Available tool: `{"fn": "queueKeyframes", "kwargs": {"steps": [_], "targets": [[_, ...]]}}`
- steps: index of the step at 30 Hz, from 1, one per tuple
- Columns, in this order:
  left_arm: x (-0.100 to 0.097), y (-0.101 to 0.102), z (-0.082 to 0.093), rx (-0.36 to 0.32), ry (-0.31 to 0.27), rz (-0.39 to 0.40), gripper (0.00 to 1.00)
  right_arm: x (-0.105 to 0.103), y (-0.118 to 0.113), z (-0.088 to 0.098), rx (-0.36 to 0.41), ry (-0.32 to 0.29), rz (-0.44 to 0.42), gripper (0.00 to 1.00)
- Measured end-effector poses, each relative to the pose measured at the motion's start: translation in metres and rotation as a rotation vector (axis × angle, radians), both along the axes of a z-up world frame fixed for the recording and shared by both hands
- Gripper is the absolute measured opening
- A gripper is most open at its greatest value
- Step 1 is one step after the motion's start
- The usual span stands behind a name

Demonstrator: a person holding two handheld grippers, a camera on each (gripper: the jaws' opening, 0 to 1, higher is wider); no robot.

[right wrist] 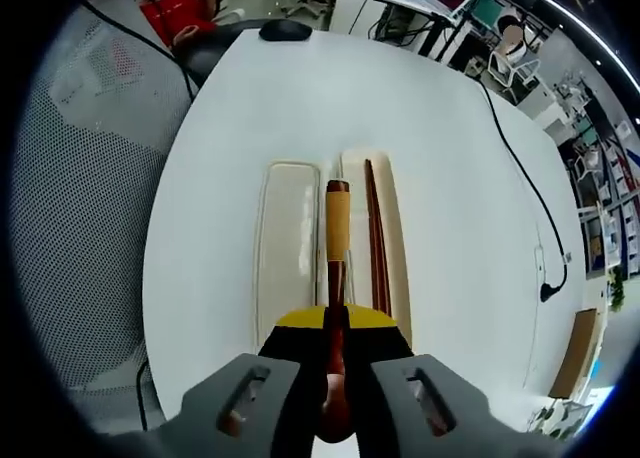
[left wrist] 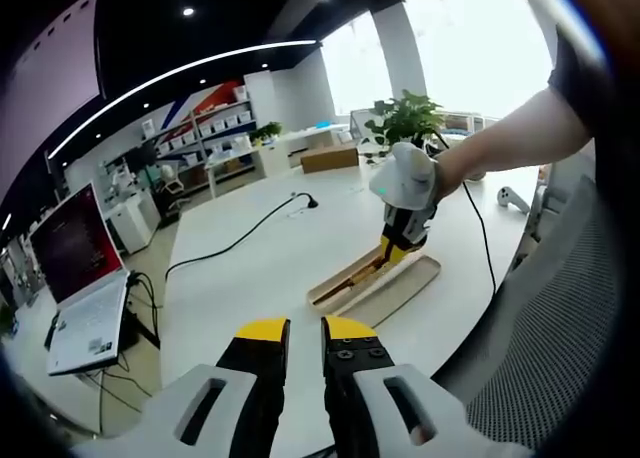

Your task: Arrange the utensils inside the cutlery case until each visible utensil rests in its matching compartment.

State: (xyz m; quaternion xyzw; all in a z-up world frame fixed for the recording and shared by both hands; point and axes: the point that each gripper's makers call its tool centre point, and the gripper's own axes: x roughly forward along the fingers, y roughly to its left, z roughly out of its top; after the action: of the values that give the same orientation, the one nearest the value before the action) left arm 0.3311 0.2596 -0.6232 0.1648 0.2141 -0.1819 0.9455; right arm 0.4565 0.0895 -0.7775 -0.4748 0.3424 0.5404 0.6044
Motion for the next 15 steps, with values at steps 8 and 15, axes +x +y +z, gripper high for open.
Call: {"fn": "queueKeyframes", "kwargs": {"steps": [8, 15], "targets": [[0.001, 0.002, -0.001, -0.001, 0.005, 0.006, 0.12, 0.015, 0.008, -0.002, -0.006, -0.053, 0.018, 0.00], [0.001, 0.004, -0.002, -0.002, 0.006, 0.014, 0.12, 0.019, 0.020, -0.009, -0.014, -0.049, 0.040, 0.00]]}}
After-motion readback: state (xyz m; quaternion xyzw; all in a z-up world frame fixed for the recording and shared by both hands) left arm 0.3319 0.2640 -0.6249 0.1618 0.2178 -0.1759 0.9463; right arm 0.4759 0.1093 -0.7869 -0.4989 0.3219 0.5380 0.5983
